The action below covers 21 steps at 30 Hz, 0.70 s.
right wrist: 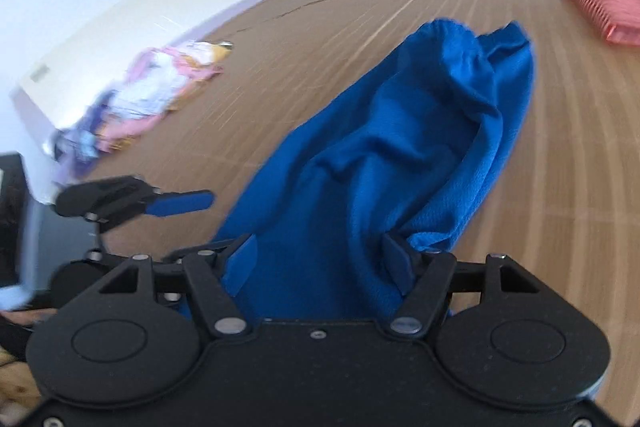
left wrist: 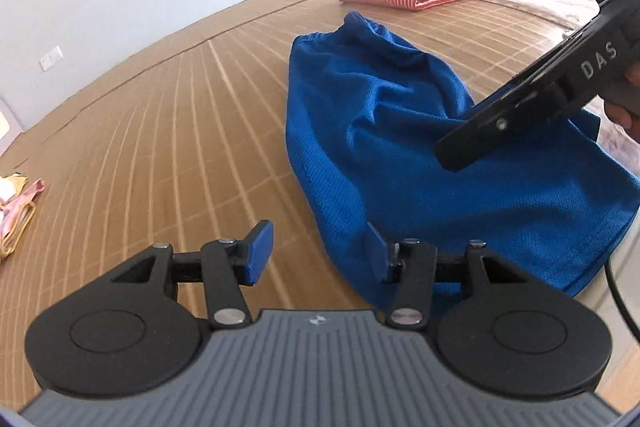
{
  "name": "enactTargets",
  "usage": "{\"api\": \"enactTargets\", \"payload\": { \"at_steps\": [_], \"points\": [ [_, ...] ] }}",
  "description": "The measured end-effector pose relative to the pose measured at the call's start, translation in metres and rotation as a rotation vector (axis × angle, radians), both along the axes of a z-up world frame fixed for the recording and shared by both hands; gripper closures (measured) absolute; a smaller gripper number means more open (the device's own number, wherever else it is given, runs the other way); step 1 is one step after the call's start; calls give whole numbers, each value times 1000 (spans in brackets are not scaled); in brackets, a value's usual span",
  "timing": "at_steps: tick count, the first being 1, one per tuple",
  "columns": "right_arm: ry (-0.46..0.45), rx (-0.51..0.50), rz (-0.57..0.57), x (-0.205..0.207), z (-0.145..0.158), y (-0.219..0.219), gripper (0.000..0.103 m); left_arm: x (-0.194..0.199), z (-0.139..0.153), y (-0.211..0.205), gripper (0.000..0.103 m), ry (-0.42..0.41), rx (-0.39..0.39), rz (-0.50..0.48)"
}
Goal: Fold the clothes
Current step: 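Open both grippers to lay the folded shorts on the mat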
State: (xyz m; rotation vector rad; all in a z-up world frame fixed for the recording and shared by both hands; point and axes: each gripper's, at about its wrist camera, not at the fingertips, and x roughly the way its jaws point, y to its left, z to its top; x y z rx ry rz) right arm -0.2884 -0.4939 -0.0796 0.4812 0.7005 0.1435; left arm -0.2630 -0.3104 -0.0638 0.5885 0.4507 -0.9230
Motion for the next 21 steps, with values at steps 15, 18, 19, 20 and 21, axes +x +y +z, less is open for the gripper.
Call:
{"api": "enactTargets", "payload": {
  "at_steps": [15, 18, 19, 20, 21],
  "points": [
    [-96, -341, -121, 9, 63, -40, 28, 14, 52, -26, 39, 103, -111, -207],
    [-101, -298, -78, 41, 59, -52, 28, 23, 43, -44, 39, 110, -89, -243],
    [-93, -289, -70, 52, 54, -56, 28, 24, 39, -44, 39, 117, -87, -248],
    [-84, -287, -65, 63, 50, -60, 28, 26, 35, -45, 39, 124, -89, -251],
    [-75, -296, -62, 72, 46, -62, 28, 28, 28, -45, 39, 131, -97, -247]
  ]
}}
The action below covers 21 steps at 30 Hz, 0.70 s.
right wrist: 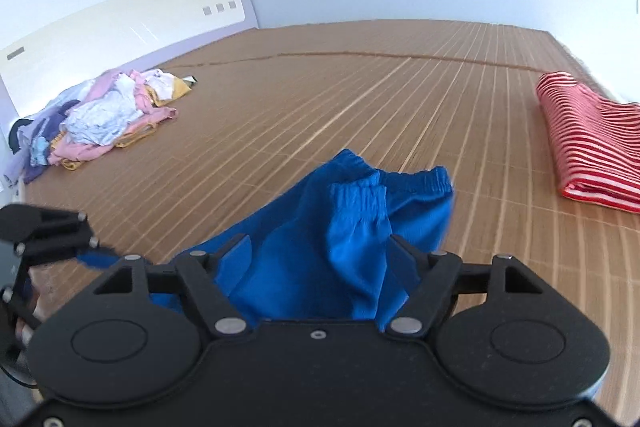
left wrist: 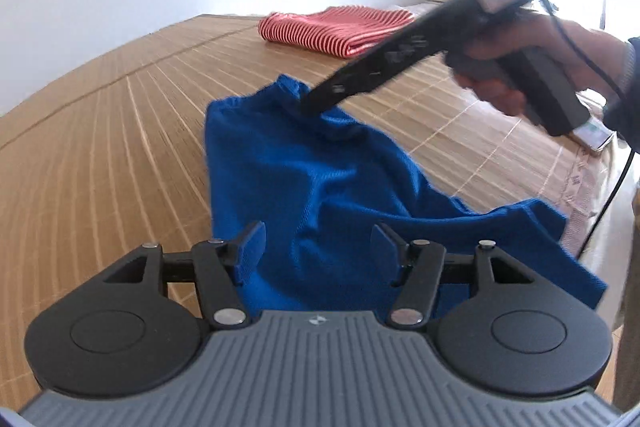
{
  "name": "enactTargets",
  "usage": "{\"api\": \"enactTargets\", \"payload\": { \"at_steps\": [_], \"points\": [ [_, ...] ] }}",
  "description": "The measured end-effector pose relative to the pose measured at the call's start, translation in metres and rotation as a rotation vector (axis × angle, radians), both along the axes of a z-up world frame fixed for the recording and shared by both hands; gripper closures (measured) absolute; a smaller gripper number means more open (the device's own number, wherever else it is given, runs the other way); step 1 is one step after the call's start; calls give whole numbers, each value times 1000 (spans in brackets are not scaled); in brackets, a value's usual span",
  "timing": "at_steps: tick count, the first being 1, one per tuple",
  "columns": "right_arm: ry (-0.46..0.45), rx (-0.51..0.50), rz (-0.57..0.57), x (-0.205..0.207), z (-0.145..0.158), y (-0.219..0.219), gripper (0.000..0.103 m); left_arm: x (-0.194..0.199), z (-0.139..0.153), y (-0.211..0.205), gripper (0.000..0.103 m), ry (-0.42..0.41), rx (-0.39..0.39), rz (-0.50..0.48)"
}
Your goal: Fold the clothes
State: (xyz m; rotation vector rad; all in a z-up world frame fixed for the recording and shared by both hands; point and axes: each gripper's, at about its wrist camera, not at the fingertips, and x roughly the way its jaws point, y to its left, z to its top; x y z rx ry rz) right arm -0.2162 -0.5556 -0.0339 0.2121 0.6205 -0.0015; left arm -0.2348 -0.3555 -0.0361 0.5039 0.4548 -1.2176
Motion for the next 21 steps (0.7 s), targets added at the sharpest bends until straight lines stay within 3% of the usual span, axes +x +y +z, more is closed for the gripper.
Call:
{"api": "enactTargets", "payload": {
  "at_steps": [3, 4, 8, 9, 11, 16, 21],
  "points": [
    [16, -24, -5, 20, -12, -5, 30, 5, -21, 4, 38, 39, -13, 12],
    [4, -17, -18, 23, -16, -9, 35, 6, -25, 7, 38, 52, -19, 8],
    [3, 57, -59, 34, -33, -34, 68, 6, -25, 15, 35, 70, -41, 8],
    [10, 73, -61, 35, -37, -39, 70, 5, -24, 16, 34, 65, -37, 6],
    [20, 104, -72, 36, -43, -50, 90, 0, -24, 17, 33, 47, -28, 9],
    [-63, 178, -101, 24, -22, -68, 90, -3, -24, 19, 33, 49, -26, 18],
    [-74, 98, -80, 35, -2, -71, 90, -11, -19, 25, 33, 10, -39, 30]
  ]
}}
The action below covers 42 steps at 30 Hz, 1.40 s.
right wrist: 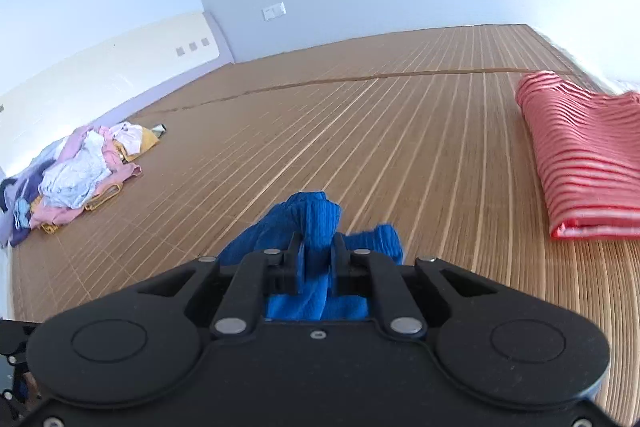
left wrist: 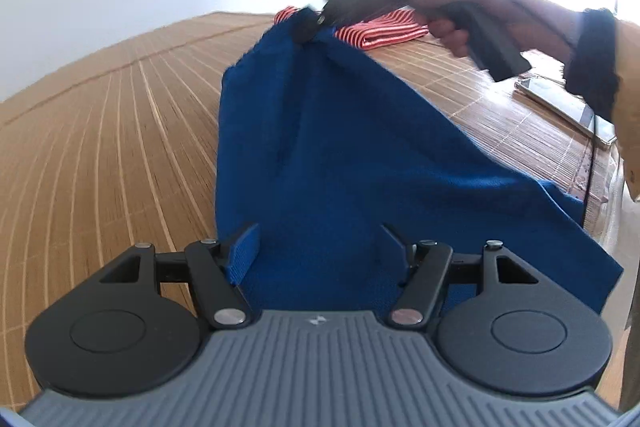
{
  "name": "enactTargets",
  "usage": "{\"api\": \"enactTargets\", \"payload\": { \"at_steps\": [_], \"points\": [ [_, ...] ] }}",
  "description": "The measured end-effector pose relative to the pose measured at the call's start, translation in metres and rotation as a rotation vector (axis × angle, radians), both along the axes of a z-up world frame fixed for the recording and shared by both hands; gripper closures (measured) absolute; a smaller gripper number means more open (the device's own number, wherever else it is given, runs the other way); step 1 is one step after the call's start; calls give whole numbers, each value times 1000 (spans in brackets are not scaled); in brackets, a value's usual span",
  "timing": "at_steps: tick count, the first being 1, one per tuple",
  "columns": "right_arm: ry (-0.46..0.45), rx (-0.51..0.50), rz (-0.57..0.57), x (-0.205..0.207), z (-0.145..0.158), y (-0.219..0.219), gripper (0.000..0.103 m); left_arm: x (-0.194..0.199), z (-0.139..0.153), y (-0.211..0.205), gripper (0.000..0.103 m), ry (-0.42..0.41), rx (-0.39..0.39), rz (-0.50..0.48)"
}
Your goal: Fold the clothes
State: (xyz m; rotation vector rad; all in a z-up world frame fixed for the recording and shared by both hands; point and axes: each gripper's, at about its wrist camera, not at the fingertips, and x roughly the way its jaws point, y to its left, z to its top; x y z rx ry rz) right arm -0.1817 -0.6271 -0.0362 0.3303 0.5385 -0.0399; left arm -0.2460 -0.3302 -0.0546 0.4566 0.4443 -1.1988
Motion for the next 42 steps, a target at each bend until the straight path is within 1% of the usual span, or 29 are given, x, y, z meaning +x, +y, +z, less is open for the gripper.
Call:
{"api": "enactTargets", "payload": {
  "at_steps": [2, 4, 5, 6, 8, 9, 10, 11, 15, 18, 19, 20, 22, 24, 27, 29, 31, 32, 33, 35, 37, 39, 40, 42],
  "points": [
    [38, -16, -22, 14, -6, -5, 90, -4, 2, 1, 32, -10, -2, -10],
    [93, -27, -62, 25, -18, -11, 89, -7, 1, 1, 32, -17, 7, -24],
    [109, -35, -79, 27, -24, -11, 86, -8, -1, 1, 32, -20, 11, -29],
    [116, -51, -95, 27, -29, -12, 83, -9, -2, 1, 31, -26, 16, -31],
    [128, -79, -126, 26, -37, -13, 71, -9, -4, 3, 31, -35, 22, -27],
    [127, -85, -139, 21, -35, -13, 66, -8, -4, 4, 31, -34, 22, -21],
    [126, -91, -152, 15, -33, -13, 58, -7, -4, 5, 31, -29, 15, -13],
    [122, -107, -161, 9, -30, -11, 56, -6, -3, 6, 31, -22, 4, -4],
    [121, -245, -149, -20, -11, 18, 55, 0, -1, 10, 31, 16, -31, 24],
    [123, -314, -133, -37, -11, 48, 52, 0, -4, 9, 31, 9, -24, 32],
    [127, -325, -121, -39, -10, 54, 50, 0, -4, 9, 31, 2, -23, 33],
    [123, -329, -100, -40, -9, 59, 46, -1, -5, 9, 31, -2, -22, 31],
    [123, -333, -78, -41, -11, 66, 44, 3, -8, 9, 31, -6, -17, 23],
    [121, -336, -80, -39, -13, 67, 40, 4, -9, 10, 30, -11, -9, 23],
    [96, -325, -106, -30, -11, 55, 38, 4, -10, 10, 29, -13, -4, 22],
    [73, -285, -146, -22, -7, 38, 37, 5, -11, 10, 28, -13, -2, 24],
    [72, -237, -167, -12, -7, 18, 38, 6, -11, 9, 26, -8, 0, 25],
    [89, -224, -163, -4, -8, 11, 39, 7, -11, 9, 26, -4, 1, 26],
    [119, -214, -151, 5, -12, 4, 43, 8, -11, 8, 26, 1, 2, 27],
    [165, -176, -131, 19, -19, -6, 72, 10, -11, 8, 26, 15, 2, 29],
    [182, -137, -118, 25, -24, -12, 72, 10, -11, 10, 26, 21, -1, 29],
    [181, -164, -120, 27, -25, -8, 83, 8, -10, 13, 25, 22, -1, 30],
    [176, -190, -111, 27, -21, -4, 92, 7, -10, 13, 26, 20, -1, 30],
    [155, -242, -79, 26, -9, 12, 94, 6, -9, 10, 26, 13, 0, 24]
  ]
}}
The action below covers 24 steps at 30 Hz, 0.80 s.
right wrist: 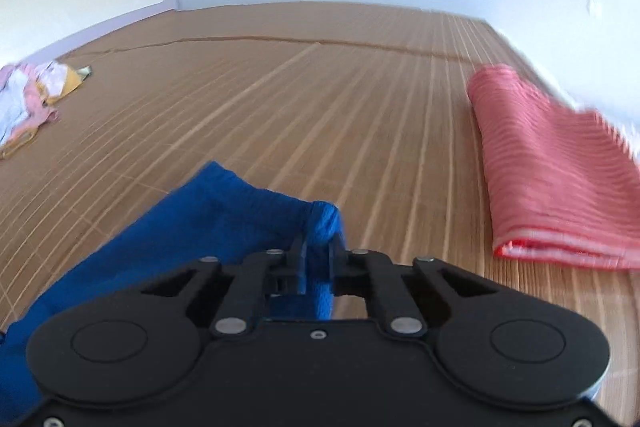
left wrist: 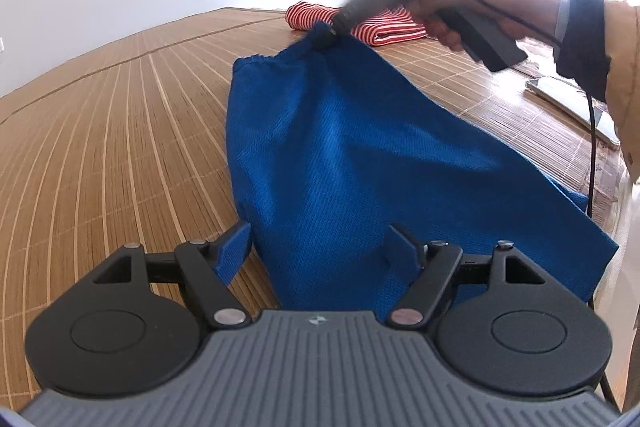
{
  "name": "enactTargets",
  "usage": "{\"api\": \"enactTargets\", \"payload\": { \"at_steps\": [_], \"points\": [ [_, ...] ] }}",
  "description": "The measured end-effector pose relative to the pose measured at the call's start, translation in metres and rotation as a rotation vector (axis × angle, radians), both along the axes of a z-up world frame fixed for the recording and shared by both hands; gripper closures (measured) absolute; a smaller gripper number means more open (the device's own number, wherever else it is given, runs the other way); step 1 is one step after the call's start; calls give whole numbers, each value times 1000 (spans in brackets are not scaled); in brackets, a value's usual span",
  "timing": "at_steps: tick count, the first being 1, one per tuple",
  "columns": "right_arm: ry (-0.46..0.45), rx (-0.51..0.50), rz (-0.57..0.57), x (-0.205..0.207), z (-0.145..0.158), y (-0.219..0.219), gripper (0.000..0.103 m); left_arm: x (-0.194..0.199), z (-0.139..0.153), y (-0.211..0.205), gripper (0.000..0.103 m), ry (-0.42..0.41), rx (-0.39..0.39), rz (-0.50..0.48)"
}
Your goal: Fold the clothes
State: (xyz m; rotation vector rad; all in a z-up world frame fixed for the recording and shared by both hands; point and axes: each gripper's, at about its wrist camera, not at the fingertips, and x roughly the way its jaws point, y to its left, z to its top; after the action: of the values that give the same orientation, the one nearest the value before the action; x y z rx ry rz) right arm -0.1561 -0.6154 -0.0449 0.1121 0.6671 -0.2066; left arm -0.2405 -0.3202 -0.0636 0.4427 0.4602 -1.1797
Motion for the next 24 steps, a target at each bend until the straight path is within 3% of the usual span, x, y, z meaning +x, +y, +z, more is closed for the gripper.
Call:
{"api": "enactTargets", "payload": {
  "at_steps": [4, 8, 11, 13, 16, 18, 19, 22, 24],
  "points": [
    [-41, -61, 121, 2, 33, 34, 94, -3, 1, -1, 25, -17, 1, -9],
    [-135, 6, 231, 3, 55, 43, 94, -6, 4, 2, 25, -35, -6, -14],
    [-133, 33, 163, 9, 44, 22, 93, -9, 5, 2, 25, -43, -6, -20],
    [-57, 23, 69, 18, 22, 1, 93, -11, 4, 2, 25, -44, -1, -25],
    [15, 107, 5, 25, -13, -28, 93, -15, 2, 1, 25, -47, 12, -39],
    [-3, 131, -8, 23, -23, -37, 91, -17, 1, 0, 25, -55, 22, -44],
    [-20, 141, -15, 20, -24, -40, 89, -17, 0, 0, 25, -59, 23, -45],
    [-18, 113, -43, 15, -20, -40, 65, -17, 1, 0, 25, -61, 22, -42],
    [-8, 63, -44, 5, -7, -32, 65, -16, 1, 2, 25, -68, 14, -33]
  ]
}}
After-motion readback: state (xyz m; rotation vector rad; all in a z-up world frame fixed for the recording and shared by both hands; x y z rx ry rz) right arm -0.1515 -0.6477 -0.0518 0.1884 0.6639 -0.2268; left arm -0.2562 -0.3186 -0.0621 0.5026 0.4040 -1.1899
